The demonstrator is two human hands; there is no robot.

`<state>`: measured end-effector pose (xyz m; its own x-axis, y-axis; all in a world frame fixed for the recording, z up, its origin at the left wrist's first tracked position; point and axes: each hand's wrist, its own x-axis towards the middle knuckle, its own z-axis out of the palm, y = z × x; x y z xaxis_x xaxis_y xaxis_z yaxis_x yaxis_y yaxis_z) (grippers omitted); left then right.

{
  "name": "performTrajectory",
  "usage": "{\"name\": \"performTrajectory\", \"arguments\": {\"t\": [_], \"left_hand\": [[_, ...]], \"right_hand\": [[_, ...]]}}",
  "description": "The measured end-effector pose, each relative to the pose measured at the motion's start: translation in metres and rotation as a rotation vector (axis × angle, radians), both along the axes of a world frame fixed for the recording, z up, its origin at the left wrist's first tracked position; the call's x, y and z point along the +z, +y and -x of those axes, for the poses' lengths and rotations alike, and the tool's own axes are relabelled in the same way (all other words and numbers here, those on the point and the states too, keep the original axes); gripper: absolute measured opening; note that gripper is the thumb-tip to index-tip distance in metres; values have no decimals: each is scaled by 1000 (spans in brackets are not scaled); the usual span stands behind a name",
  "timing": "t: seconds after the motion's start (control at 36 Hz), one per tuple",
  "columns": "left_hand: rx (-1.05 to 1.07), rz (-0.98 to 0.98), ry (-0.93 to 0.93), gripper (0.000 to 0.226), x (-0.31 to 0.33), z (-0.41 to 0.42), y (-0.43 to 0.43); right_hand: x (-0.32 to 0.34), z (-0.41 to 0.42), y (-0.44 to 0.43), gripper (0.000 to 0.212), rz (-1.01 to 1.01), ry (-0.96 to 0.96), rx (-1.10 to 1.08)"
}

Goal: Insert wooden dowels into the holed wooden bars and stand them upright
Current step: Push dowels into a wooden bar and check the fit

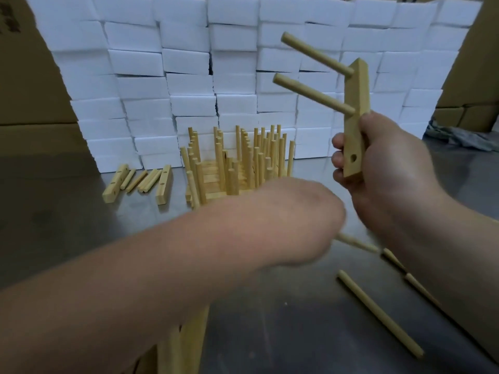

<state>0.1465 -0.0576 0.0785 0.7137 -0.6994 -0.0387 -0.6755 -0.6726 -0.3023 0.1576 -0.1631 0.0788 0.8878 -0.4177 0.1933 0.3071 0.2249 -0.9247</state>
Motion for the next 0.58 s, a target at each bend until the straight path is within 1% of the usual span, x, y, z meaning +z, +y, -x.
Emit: {"name": "performTrajectory", "arguments": {"t": [0.08,0.11,0.28,0.36,0.42,0.5,0.58], "left_hand": [[100,267,26,18,14,2,24],[124,314,29,19,19,4,35],[154,766,42,22,18,2,71],[126,893,60,25,13,-1,73],[93,979,41,27,11,-2,73],[54,1016,4,34,9,0,72],[22,1042,22,29,8,3,72]], "right_hand": [[-1,1,2,20,-25,3,16],[-2,0,3,20,-25,8,21],[-5,1,7,25,-13,-3,74],[-8,2,10,26,-40,-25,113],[-10,2,13,26,-62,-30,135],[-10,2,16,23,-112,-39,155],[-8,3,17,23,-126,-46,149]]}}
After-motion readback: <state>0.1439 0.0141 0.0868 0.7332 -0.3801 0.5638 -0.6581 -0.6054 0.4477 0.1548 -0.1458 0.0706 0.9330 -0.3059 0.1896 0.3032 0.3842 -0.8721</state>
